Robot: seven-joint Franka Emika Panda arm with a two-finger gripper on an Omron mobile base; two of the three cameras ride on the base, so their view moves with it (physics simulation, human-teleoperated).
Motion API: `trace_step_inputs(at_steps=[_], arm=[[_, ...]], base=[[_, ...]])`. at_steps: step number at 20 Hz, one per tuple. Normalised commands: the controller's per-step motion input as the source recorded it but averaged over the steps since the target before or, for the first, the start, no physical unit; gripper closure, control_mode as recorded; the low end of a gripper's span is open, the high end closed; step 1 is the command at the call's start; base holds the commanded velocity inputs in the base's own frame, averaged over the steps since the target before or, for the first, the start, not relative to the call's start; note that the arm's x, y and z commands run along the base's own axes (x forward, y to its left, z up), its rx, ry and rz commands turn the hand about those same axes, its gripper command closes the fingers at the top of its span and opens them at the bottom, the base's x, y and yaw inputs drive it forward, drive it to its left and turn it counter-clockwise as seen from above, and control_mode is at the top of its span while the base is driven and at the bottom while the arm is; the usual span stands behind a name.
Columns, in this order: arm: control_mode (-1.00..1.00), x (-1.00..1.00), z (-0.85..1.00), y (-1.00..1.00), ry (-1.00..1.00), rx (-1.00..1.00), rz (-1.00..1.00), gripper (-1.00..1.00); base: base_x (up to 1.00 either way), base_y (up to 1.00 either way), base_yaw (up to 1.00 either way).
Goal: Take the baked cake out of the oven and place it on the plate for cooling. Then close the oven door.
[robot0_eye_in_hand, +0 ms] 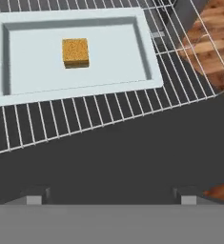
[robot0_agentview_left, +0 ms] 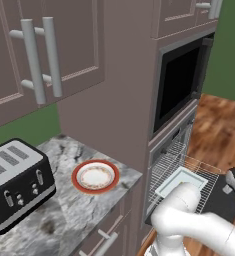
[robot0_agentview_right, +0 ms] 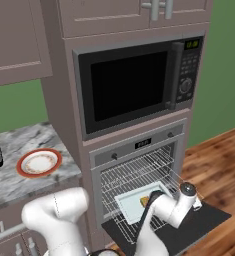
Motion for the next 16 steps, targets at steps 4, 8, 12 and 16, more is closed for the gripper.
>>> trace_step_inputs(at_steps=[4, 8, 12, 16], arm=[[-1.0, 0.0, 0.35, 0.46, 0.31, -0.01, 0.0, -1.0], [-1.0, -0.01, 0.35, 0.42, 0.16, 0.0, 0.0, -1.0], [-1.0, 0.0, 0.52, 0.22, 0.1, 0.06, 0.06, -1.0], [-1.0, 0.0, 0.49, 0.32, 0.02, 0.03, 0.08, -1.0]], base=[[0.0, 0.0, 0.0], [0.0, 0.0, 0.0], [0.0, 0.0, 0.0], [0.0, 0.0, 0.0]])
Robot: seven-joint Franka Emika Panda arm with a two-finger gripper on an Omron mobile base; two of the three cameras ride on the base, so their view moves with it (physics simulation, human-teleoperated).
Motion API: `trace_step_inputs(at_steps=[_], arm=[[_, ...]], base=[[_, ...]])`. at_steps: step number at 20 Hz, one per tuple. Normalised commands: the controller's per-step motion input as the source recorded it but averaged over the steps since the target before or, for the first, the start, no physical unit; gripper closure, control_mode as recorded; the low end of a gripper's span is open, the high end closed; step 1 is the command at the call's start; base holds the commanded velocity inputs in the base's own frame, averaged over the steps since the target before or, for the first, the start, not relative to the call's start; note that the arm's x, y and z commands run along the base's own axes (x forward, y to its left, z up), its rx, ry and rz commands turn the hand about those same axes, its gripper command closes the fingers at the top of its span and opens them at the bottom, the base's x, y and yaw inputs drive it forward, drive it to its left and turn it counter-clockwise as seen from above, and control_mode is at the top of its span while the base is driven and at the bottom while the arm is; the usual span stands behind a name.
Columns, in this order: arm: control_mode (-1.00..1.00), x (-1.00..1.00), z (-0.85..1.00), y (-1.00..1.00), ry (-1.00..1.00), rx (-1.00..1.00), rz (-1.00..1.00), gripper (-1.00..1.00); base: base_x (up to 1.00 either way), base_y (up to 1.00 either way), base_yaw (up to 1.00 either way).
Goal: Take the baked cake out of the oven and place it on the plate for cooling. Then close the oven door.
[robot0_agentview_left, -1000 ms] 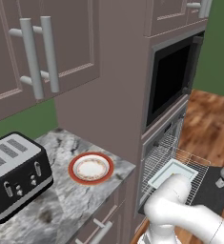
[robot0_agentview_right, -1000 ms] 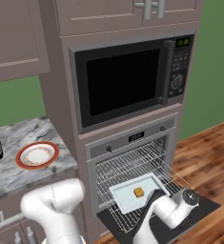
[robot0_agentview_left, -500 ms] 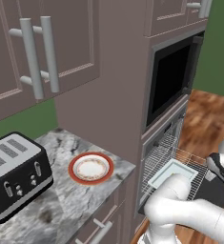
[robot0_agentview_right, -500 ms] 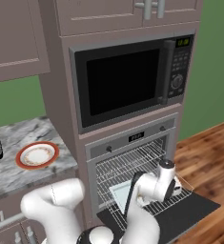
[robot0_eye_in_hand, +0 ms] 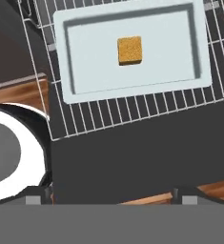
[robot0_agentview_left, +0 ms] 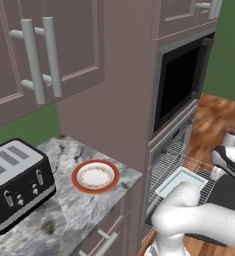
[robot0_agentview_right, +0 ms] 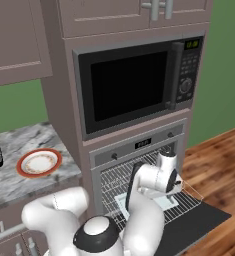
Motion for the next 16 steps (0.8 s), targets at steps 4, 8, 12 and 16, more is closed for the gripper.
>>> trace_step_inputs(at_steps=[4, 8, 12, 16], arm=[[-1.0, -0.01, 0.15, 0.41, 0.0, 0.0, 0.07, -1.0], [-1.0, 0.0, 0.0, 0.58, 0.02, 0.0, 0.0, -1.0], [-1.0, -0.07, 0.0, 0.41, -0.05, 0.0, -0.01, -1.0], [-1.0, -0.12, -0.06, 0.18, -0.25, 0.0, -0.06, -1.0]], base=[[0.0, 0.0, 0.0], [0.0, 0.0, 0.0], [0.0, 0.0, 0.0], [0.0, 0.0, 0.0]])
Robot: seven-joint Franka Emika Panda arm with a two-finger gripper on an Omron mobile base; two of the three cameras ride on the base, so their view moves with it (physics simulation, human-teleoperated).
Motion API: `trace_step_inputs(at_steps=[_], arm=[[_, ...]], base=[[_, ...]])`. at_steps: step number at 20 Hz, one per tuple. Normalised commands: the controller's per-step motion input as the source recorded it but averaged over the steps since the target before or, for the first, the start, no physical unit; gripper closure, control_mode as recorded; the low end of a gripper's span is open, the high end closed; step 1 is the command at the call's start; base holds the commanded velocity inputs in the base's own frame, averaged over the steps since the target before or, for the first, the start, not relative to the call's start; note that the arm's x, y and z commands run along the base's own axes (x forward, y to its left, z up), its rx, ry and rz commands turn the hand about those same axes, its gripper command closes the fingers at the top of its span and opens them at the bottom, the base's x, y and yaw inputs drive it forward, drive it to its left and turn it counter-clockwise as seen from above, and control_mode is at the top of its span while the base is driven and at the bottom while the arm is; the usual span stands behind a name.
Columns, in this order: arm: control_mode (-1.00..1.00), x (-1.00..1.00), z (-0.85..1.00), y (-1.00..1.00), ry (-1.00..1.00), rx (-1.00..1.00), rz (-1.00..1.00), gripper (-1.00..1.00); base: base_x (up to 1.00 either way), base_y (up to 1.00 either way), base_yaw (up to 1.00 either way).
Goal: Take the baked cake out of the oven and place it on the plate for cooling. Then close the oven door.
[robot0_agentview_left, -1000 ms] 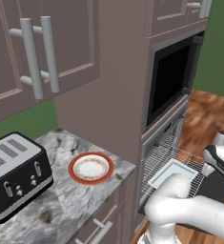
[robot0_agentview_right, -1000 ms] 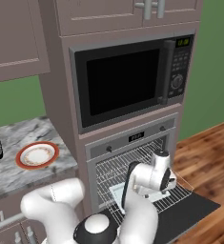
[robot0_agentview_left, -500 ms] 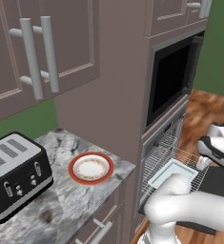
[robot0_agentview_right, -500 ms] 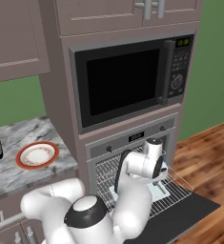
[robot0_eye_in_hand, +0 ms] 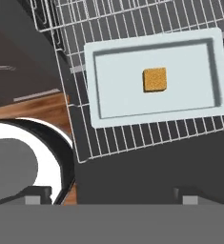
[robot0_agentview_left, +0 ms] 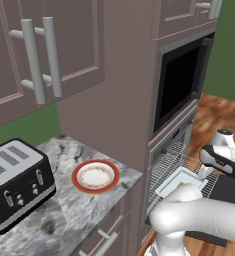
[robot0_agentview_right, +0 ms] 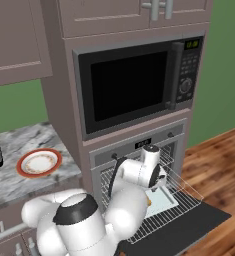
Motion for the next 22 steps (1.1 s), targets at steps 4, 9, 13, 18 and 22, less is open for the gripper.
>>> trace_step_inputs(at_steps=[4, 9, 13, 18, 22], arm=[[-1.0, -0.05, -0.1, 0.06, -0.27, 0.0, -0.06, -1.0], [-1.0, -0.01, -0.02, 0.06, -0.11, 0.0, -0.02, -1.0], [-1.0, 0.05, 0.0, 0.0, 0.02, 0.0, 0.0, -1.0], [-1.0, 0.15, 0.0, 0.0, 0.09, 0.0, 0.0, -1.0], [-1.0, 0.09, 0.0, 0.0, 0.02, 0.0, 0.0, -1.0]], base=[[0.0, 0.0, 0.0], [0.0, 0.0, 0.0], [0.0, 0.0, 0.0], [0.0, 0.0, 0.0], [0.0, 0.0, 0.0]])
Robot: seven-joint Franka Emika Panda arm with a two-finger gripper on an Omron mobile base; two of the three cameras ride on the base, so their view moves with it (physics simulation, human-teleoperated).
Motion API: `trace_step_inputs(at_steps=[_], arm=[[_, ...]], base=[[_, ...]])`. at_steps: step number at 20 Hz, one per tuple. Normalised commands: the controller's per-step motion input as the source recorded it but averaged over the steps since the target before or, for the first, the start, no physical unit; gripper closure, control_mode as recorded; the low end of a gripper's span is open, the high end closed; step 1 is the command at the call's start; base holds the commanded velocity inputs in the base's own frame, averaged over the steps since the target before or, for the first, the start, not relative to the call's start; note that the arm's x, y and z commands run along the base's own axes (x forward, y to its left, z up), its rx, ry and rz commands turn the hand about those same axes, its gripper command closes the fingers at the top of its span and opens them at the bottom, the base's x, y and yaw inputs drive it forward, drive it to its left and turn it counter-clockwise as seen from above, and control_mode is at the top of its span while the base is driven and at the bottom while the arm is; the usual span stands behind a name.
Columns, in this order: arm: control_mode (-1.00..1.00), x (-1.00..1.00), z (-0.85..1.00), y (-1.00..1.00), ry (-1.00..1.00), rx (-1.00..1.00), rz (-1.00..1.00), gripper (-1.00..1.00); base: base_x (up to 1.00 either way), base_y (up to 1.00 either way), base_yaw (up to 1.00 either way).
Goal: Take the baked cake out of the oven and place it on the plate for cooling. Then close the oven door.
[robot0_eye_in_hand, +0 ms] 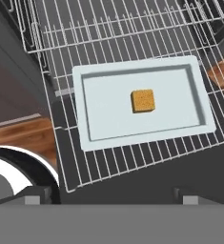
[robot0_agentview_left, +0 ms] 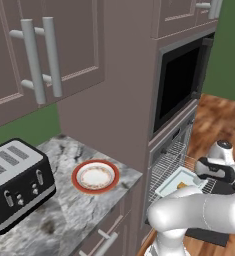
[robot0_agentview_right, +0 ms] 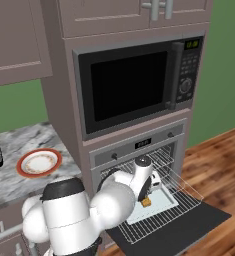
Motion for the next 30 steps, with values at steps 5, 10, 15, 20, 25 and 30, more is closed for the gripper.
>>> trace_step_inputs(at_steps=[5, 10, 15, 20, 25, 30], arm=[[-1.0, 0.02, 0.0, 0.04, 0.0, 0.0, 0.01, -1.0], [-1.0, 0.06, 0.0, 0.05, 0.01, 0.0, 0.15, -1.0], [-1.0, 0.0, 0.0, 0.0, 0.04, 0.0, 0.27, -1.0], [-1.0, 0.0, 0.0, 0.0, 0.16, -0.03, 0.32, -1.0], [-1.0, 0.0, 0.0, 0.0, 0.12, -0.04, 0.34, -1.0], [-1.0, -0.01, 0.0, 0.0, 0.02, 0.0, 0.41, -1.0]], base=[[0.0, 0.0, 0.0], [0.0, 0.0, 0.0], [0.0, 0.0, 0.0], [0.0, 0.0, 0.0], [0.0, 0.0, 0.0], [0.0, 0.0, 0.0]])
